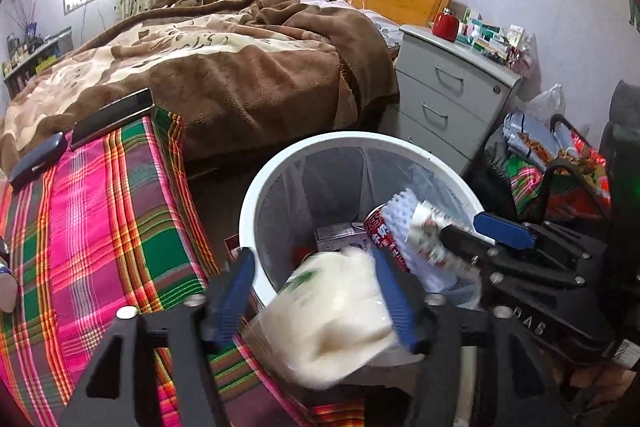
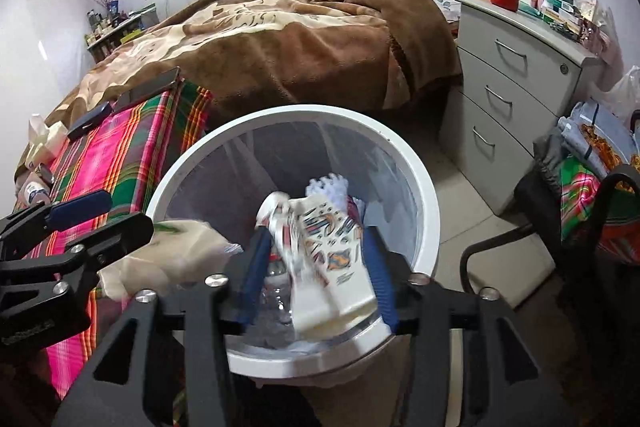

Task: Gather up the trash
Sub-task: 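Open both grippers to drop the bag and cup into the wastebasket, then move both tools back over the can and yogurt cup on the cloth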

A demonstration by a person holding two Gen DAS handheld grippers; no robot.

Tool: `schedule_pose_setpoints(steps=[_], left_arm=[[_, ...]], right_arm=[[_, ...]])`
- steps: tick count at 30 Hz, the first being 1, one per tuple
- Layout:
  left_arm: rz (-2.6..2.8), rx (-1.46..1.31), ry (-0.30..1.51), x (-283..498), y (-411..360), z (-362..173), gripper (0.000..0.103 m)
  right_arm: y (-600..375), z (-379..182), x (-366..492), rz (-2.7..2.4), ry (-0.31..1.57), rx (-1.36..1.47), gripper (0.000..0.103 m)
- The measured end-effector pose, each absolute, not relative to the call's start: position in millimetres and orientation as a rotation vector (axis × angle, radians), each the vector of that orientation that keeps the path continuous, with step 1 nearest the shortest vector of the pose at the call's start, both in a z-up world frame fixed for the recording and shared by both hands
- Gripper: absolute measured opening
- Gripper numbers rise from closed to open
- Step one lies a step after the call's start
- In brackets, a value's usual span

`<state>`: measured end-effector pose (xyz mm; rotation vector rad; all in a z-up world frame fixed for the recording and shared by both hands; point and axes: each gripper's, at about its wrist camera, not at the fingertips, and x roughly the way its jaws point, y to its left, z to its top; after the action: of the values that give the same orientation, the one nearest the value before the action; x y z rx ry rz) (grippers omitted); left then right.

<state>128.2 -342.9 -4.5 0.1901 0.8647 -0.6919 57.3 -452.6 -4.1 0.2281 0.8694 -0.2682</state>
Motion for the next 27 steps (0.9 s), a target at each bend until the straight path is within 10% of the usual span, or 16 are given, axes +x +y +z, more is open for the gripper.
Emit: schedule_pose_setpoints(steps=[27], left_arm=[[-0.590, 0.123, 0.808, 120, -273, 17, 0.067]], right_arm=[[-418, 18, 53, -0.251, 0.787, 0.223, 0.050]])
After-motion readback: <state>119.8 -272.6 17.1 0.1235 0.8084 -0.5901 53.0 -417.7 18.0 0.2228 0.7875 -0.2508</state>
